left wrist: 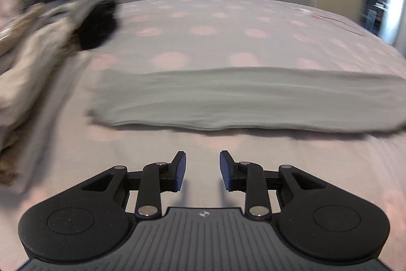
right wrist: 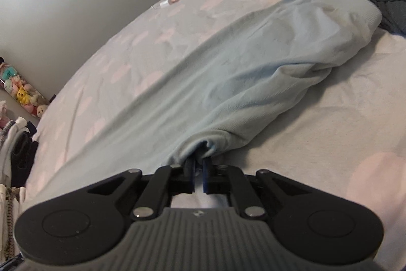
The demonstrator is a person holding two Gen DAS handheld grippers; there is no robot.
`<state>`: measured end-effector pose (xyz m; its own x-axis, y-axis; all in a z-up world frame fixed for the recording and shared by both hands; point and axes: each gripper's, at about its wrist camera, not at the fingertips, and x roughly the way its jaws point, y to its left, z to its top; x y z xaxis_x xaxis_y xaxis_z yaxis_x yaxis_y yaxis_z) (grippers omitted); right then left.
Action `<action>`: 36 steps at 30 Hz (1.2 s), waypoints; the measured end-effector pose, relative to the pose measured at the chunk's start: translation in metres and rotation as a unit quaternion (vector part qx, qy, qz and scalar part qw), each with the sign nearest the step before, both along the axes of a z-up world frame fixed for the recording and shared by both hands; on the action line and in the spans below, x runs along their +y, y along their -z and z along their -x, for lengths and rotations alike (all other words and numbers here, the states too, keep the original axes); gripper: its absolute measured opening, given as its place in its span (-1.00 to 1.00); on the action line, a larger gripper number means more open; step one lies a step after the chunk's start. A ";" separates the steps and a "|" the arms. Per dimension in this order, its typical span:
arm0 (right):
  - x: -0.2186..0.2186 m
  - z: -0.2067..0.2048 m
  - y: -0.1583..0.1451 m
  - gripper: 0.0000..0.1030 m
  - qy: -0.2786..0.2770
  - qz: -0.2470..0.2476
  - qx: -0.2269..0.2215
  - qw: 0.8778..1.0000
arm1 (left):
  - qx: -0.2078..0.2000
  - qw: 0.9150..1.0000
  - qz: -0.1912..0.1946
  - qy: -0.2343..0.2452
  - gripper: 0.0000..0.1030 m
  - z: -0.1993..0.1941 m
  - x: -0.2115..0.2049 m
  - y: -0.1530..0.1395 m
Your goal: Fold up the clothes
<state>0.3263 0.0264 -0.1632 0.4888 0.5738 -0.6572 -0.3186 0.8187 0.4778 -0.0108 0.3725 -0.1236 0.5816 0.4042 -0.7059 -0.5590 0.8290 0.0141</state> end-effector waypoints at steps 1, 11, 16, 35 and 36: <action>-0.001 0.002 -0.004 -0.89 -0.002 0.005 -0.002 1.000 | -0.001 1.000 0.002 0.030 -0.33 -0.006 -0.008 0.000; -0.002 0.016 -0.004 -0.91 -0.033 0.096 0.003 0.995 | 0.035 0.985 0.002 0.168 -0.33 -0.074 -0.062 0.017; 0.010 0.035 -0.013 -0.95 -0.086 0.129 -0.044 0.987 | 0.047 0.981 0.008 0.187 -0.33 -0.097 -0.065 0.027; 0.146 0.122 -0.002 -0.41 -0.477 0.228 -0.325 0.784 | -0.002 0.976 -0.005 0.218 -0.34 -0.126 -0.041 0.010; 0.149 0.125 0.000 -0.40 -0.490 0.243 -0.343 0.764 | -0.001 0.975 -0.004 0.220 -0.34 -0.125 -0.042 0.011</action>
